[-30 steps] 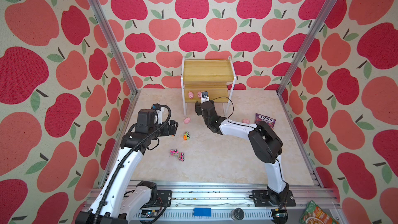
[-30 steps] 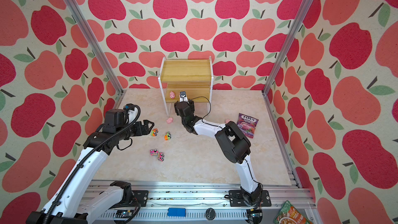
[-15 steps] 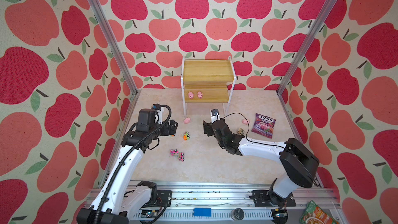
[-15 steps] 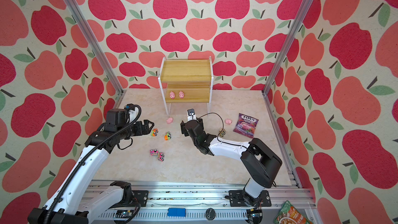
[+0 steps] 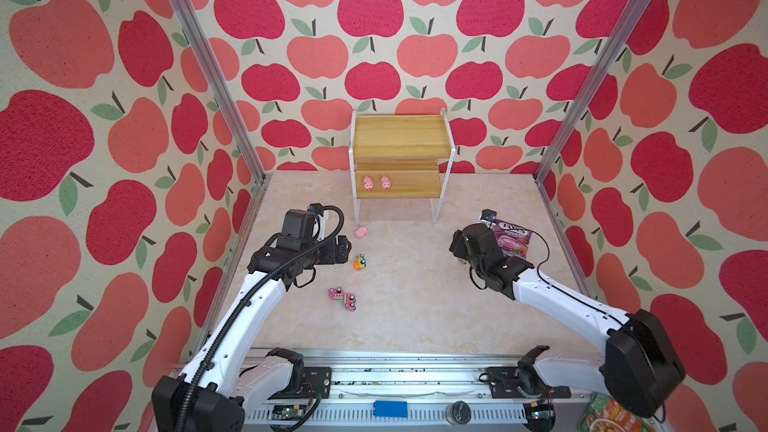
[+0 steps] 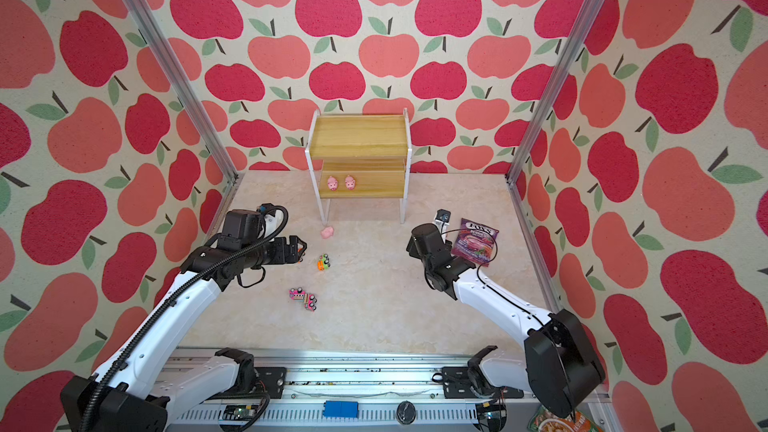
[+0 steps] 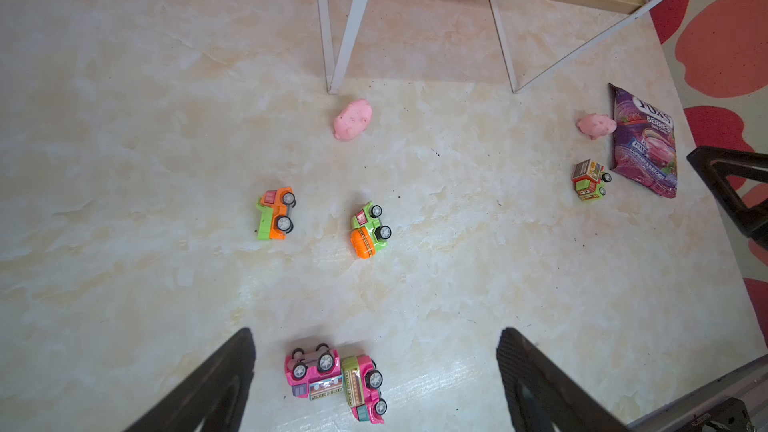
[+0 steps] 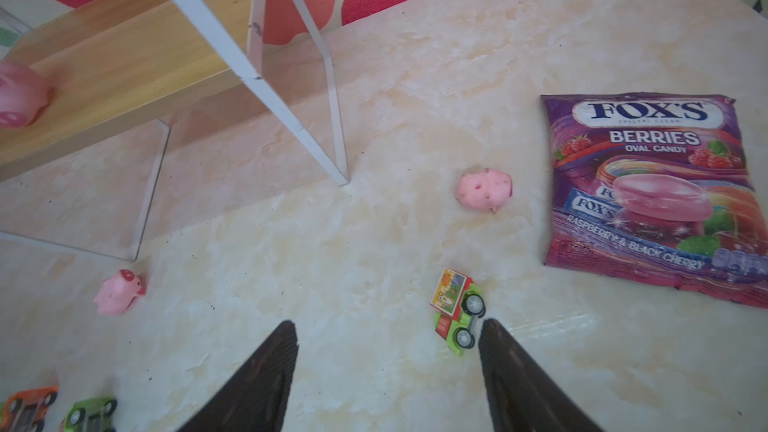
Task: Place and organize the plastic toys onto the shelf
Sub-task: 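Move the right gripper over the small pink pig beside the candy bag, then lower the right gripper and close it on the small pink pig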
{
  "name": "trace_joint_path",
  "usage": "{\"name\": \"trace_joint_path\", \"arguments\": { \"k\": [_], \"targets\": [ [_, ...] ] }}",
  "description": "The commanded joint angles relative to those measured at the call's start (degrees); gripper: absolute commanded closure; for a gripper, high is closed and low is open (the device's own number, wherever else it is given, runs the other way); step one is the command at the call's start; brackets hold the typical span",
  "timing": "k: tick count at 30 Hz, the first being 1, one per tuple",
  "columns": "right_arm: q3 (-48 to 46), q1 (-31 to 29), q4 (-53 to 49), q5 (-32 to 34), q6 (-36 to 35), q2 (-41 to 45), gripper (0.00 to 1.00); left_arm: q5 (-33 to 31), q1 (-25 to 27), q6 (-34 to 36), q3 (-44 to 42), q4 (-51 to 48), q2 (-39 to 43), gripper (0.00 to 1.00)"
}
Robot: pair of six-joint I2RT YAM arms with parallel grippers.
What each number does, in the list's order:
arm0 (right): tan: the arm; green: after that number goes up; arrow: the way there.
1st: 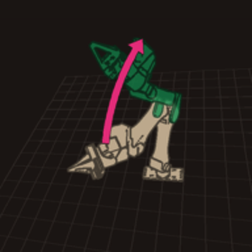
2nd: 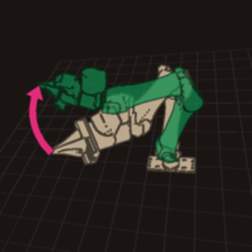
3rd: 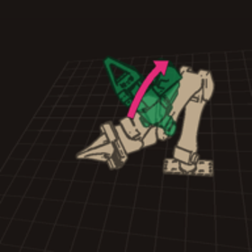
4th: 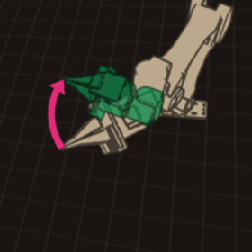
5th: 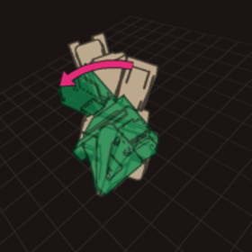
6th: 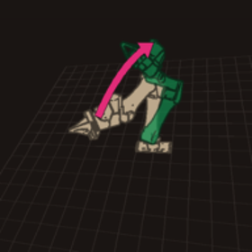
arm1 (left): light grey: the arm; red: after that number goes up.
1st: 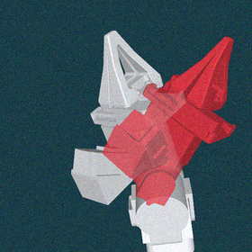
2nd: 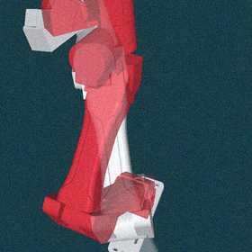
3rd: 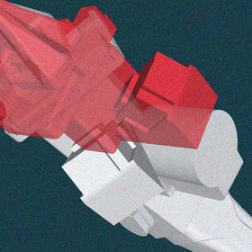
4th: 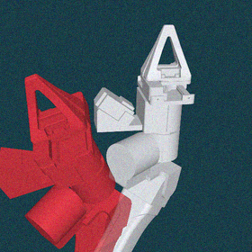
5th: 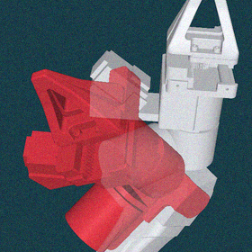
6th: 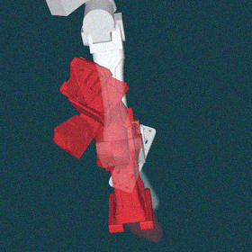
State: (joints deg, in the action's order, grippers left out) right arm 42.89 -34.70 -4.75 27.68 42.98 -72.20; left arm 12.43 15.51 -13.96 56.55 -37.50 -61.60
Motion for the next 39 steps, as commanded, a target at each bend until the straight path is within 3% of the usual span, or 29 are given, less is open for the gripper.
{"name": "trace_joint_path", "arguments": {
  "k": [1,8,12,23,39],
  "targets": [
    [-2.2,5.2,-2.6,-6.5,5.6,0.2,0.29,-0.7,0.8,0.8,-0.4,-0.5,-1.5,0.07],
    [1.7,17.4,2.7,-18.3,6.9,-9.4,0.31,-0.3,2.2,1.2,-0.4,-0.5,-2.7,0.07],
    [5.3,20.8,7.3,-23.9,7.3,-16.3,0.36,0.1,2.4,1.3,-0.4,-0.4,-2.7,0.07],
    [12.5,22.9,9.7,-26.6,7.2,-28.6,0.42,0.4,2.4,1.5,-0.4,-0.3,-3.4,0.07],
    [11.9,23.6,9.7,-25.8,4.3,-29.5,0.42,0.8,2.3,1.5,-0.1,-0.3,-4.8,0.07]
  ]
}}
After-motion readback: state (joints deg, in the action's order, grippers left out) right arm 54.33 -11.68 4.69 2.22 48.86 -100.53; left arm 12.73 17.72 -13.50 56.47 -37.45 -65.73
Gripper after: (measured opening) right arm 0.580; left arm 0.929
